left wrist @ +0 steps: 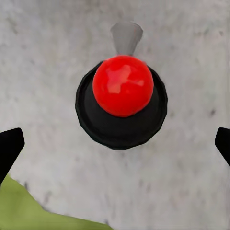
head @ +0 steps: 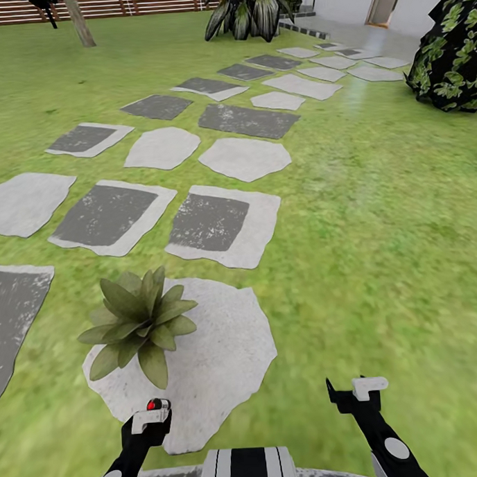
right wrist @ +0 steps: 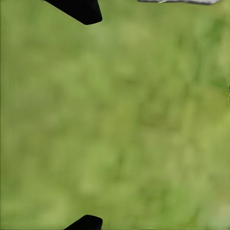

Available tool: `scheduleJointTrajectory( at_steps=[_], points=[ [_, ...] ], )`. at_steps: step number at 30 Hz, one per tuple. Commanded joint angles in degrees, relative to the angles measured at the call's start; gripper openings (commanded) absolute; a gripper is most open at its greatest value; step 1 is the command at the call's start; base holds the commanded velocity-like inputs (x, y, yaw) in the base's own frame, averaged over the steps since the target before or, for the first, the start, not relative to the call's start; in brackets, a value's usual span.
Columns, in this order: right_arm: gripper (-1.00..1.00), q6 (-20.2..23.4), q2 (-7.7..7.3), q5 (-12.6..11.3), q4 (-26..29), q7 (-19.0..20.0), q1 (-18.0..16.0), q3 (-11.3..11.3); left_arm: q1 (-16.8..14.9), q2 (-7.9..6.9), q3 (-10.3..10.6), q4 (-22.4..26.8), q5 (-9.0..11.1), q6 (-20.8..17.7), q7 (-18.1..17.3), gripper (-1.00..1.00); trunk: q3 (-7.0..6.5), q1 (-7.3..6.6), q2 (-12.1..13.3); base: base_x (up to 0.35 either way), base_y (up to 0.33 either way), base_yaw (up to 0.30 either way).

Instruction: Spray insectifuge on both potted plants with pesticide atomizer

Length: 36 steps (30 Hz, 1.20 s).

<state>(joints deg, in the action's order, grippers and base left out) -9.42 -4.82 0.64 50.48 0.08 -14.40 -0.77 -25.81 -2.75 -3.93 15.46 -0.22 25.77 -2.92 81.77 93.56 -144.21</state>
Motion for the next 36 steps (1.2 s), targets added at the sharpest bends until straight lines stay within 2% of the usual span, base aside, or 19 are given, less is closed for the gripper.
scheduleJointTrajectory(
  at_steps=[1,36],
  points=[
    [1.00,-0.16,0.00,0.07,-0.03,0.01,-0.02,-0.03,-0.03,0.03,-0.38,-0.03,-0.03,0.16,-0.30,1.00,0.03,-0.01,-0.01,0.022,0.000,0.000],
    [1.00,-0.16,-0.01,0.07,-0.05,0.01,-0.02,-0.03,-0.03,-0.06,-0.47,0.01,0.14,0.16,-0.31,1.00,-0.23,-0.01,-0.01,0.009,0.000,0.000]
  ],
)
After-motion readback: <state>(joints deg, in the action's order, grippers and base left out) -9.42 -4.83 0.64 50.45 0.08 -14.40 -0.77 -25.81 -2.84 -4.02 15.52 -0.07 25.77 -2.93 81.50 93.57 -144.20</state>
